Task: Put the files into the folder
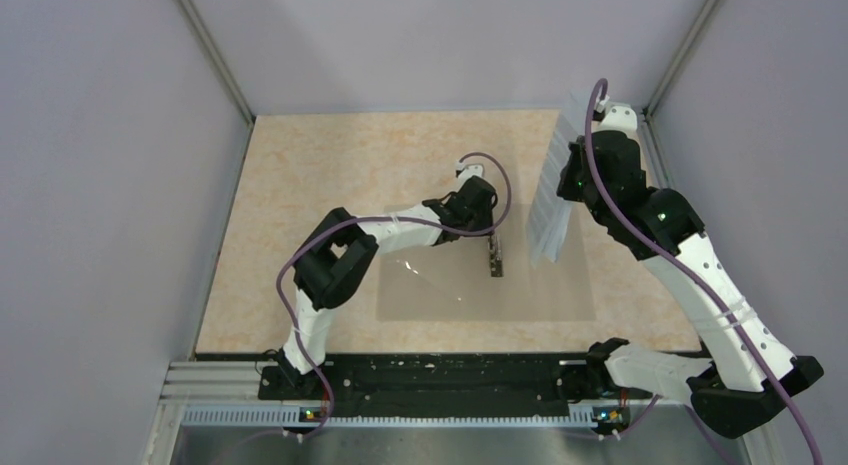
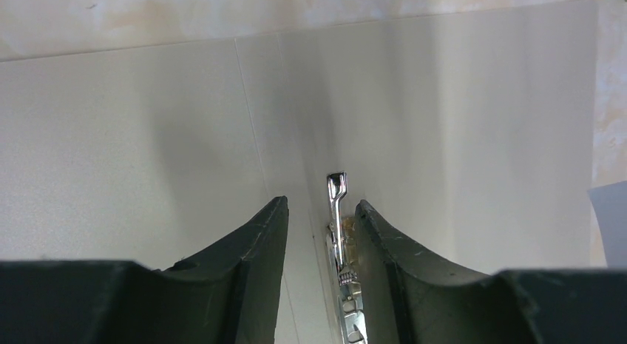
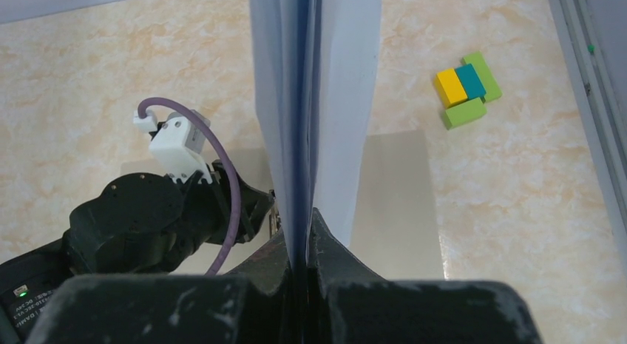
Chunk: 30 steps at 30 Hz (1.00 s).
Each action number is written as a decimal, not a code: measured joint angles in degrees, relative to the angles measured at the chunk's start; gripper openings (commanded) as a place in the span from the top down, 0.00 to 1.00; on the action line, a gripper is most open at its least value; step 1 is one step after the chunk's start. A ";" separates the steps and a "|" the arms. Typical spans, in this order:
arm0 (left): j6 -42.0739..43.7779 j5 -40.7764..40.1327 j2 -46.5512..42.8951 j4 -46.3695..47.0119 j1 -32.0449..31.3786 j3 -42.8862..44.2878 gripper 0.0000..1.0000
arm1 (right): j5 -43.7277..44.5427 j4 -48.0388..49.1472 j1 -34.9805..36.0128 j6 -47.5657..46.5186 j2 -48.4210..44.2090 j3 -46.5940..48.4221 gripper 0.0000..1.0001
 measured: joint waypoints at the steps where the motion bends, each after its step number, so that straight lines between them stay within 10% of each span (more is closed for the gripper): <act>1: 0.00 0.00 0.09 -0.35 0.00 0.37 0.56 | -0.07 0.00 0.00 0.00 0.00 0.00 1.00; 15: 1.25 -1.14 6.10 -3.52 0.00 6.93 0.61 | -0.39 -0.02 0.02 -0.02 0.00 0.00 1.00; 30: 4.15 -3.06 0.70 -4.15 0.94 -0.85 1.00 | -3.91 1.81 0.02 0.66 1.44 -1.16 1.00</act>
